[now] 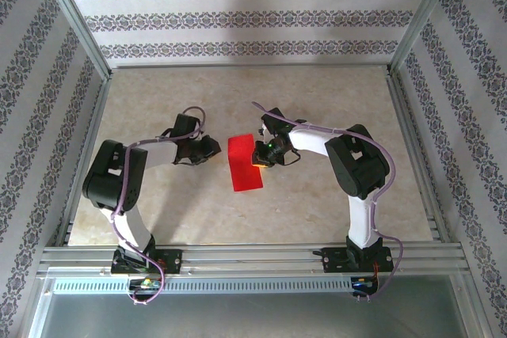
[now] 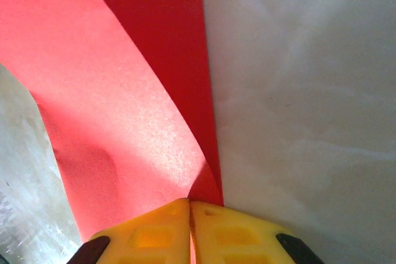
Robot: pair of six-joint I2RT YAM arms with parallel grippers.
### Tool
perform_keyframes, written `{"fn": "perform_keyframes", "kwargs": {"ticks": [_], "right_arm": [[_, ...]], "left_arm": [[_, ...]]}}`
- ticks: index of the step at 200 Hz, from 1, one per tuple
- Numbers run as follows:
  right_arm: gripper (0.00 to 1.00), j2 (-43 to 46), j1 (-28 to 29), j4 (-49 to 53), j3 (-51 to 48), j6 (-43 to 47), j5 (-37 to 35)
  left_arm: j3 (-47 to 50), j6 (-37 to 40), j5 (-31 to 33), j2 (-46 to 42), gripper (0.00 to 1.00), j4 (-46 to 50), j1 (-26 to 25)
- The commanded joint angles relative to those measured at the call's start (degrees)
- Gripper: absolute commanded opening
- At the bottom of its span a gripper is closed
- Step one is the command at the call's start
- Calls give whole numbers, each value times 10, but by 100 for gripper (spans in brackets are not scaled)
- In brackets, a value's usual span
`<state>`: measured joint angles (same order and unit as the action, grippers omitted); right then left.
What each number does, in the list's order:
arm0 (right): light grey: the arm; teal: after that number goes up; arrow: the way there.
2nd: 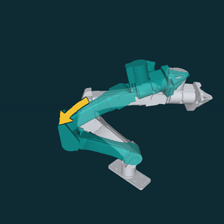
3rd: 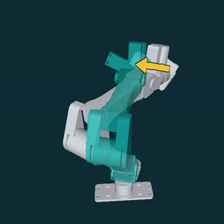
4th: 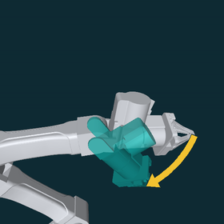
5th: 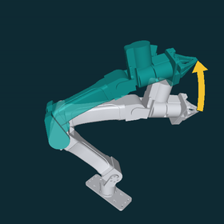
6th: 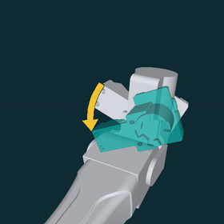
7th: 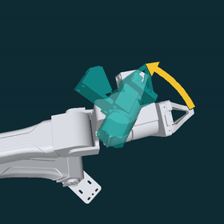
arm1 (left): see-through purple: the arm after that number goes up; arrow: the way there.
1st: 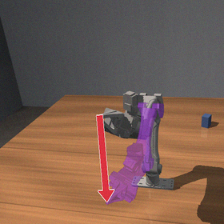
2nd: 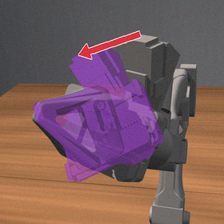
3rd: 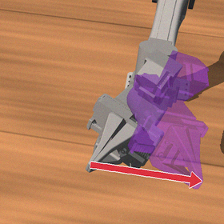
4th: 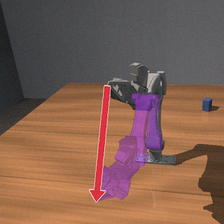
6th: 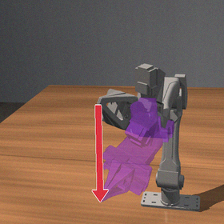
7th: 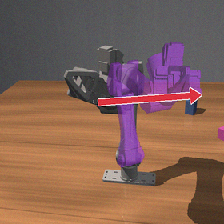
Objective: Fold a paper plane with a square sheet of paper (pick it up from the middle)
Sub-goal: First fold the square sheet of paper in half at the center of the table.
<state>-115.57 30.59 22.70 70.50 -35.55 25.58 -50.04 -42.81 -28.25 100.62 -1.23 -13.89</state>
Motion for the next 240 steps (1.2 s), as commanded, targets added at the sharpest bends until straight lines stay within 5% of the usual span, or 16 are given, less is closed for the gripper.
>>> {"fn": "perform_keyframes", "kwargs": {"ticks": [1,80,240], "right_arm": [[13,-78,-19,127,-53,13,-192],[13,-83,-18,124,-56,12,-186],[13,-81,-18,125,-69,21,-191]], "left_arm": [[-8,3,-25,-42,21,-14,-15],[-64,-52,-64,58,21,-99,-83],[-151,56,6,128,21,63,22]]}}
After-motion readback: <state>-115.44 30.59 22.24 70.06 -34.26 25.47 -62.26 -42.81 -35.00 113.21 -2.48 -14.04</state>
